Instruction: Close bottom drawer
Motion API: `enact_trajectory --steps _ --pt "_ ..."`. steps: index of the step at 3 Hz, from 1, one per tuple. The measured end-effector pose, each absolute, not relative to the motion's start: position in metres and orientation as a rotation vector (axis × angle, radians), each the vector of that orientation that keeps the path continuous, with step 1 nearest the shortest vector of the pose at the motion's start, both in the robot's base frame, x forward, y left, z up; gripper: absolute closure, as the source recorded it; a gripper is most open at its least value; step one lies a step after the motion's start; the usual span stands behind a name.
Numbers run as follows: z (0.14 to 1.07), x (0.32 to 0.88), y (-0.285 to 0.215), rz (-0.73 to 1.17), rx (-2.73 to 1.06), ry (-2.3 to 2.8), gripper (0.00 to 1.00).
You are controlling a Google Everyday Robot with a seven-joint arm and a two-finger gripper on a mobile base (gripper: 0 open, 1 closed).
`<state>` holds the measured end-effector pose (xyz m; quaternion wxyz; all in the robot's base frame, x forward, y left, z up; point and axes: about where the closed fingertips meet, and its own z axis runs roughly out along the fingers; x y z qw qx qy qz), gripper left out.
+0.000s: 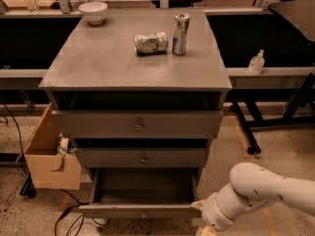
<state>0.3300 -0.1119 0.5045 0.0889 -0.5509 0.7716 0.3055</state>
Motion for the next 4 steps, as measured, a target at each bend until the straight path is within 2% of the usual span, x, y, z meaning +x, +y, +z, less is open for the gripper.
enact_trajectory --steps 2,4 --pt "0.403 0.328 -0.105 0.907 -1.621 2.258 0.0" --pt "0.331 0.318 -0.09 1.083 -1.584 2.224 0.0"
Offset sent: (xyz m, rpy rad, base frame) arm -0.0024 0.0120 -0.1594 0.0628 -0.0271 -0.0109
